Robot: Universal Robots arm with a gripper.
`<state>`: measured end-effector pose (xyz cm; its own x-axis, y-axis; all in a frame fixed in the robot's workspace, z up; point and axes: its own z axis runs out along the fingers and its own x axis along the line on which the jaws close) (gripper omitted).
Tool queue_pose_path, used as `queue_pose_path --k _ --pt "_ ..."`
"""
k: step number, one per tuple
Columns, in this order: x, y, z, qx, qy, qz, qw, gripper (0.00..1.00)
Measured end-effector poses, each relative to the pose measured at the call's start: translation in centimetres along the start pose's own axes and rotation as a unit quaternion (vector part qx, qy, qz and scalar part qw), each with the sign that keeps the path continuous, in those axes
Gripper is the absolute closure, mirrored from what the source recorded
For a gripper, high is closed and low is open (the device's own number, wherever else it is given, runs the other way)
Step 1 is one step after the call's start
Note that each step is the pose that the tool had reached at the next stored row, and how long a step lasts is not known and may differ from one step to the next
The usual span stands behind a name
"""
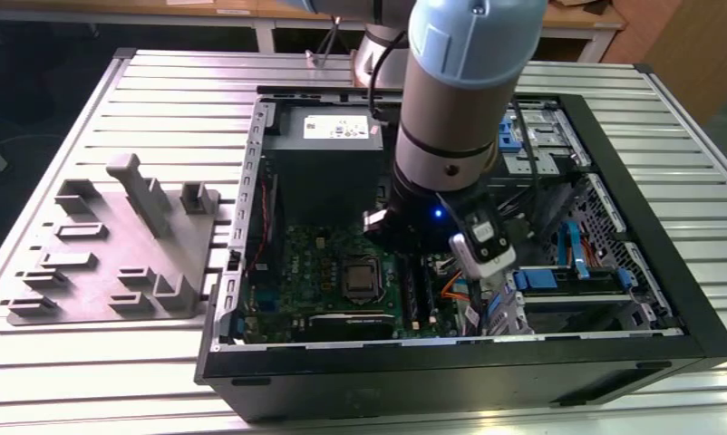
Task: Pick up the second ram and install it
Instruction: 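Press down the second ram until it locks into place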
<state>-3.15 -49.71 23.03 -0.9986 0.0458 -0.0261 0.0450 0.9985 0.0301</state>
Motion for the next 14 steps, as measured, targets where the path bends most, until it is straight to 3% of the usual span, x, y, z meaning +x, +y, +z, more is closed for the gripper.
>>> queue_pose_path --k 7,14 --pt "-0.08 -1.64 -0.04 0.0 0.0 0.0 1.0 0.93" --pt "-0.11 -2.49 -0.01 0.0 0.0 0.0 1.0 0.93"
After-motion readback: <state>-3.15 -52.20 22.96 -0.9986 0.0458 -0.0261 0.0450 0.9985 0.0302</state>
